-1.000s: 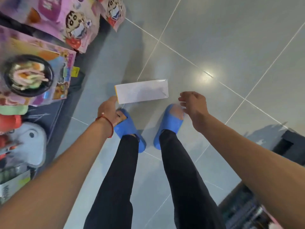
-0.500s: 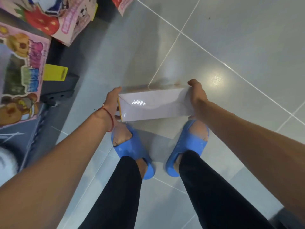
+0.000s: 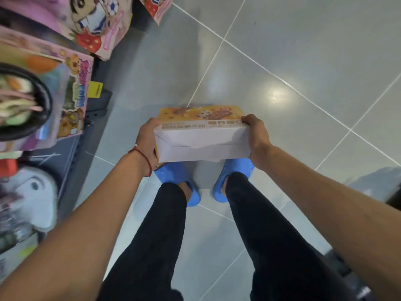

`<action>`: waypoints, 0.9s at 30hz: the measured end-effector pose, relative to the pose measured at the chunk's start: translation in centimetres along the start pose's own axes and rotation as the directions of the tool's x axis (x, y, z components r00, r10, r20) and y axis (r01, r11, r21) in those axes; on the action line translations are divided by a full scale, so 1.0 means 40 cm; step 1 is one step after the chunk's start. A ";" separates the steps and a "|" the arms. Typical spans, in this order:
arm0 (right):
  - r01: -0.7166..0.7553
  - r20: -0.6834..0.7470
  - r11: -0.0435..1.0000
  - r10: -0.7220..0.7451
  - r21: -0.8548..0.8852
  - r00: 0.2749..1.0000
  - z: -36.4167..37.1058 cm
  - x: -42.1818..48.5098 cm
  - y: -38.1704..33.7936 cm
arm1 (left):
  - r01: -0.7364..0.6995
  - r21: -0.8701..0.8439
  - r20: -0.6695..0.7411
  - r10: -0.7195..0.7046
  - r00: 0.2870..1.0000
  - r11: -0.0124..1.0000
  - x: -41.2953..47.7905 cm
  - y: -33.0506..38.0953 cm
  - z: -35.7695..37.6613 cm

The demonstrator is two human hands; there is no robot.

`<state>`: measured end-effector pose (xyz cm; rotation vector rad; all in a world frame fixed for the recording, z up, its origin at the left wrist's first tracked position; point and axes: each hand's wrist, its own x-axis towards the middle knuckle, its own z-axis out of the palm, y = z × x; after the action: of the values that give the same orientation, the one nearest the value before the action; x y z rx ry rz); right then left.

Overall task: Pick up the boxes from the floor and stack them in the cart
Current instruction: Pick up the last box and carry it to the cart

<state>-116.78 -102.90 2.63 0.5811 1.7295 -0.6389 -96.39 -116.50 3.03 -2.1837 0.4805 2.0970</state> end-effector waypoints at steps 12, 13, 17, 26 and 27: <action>0.104 0.041 0.993 -0.106 0.060 0.993 -0.212 -0.557 -0.008 | -0.112 0.023 0.065 0.111 0.992 0.993 -0.593 0.028 0.013; 0.104 0.060 0.992 -0.108 0.077 0.992 -0.232 -0.605 -0.009 | -0.140 0.010 0.063 0.140 0.988 0.990 -0.639 0.031 0.011; 0.135 0.112 0.977 -0.154 0.164 0.982 -0.307 -0.786 -0.013 | -0.233 -0.006 0.087 0.233 0.969 0.972 -0.807 0.049 -0.006; 0.365 0.187 0.872 -0.438 0.327 0.879 -0.417 -1.125 -0.055 | -0.483 -0.072 0.216 0.487 0.846 0.872 -1.180 0.124 -0.015; 0.387 0.194 0.856 -0.468 0.343 0.863 -0.427 -1.158 -0.060 | -0.495 -0.102 0.216 0.505 0.836 0.863 -1.216 0.132 -0.014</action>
<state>-119.66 -95.57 51.44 0.2797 1.5183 -1.2555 -98.10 -113.33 51.83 -1.9366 1.0941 2.5964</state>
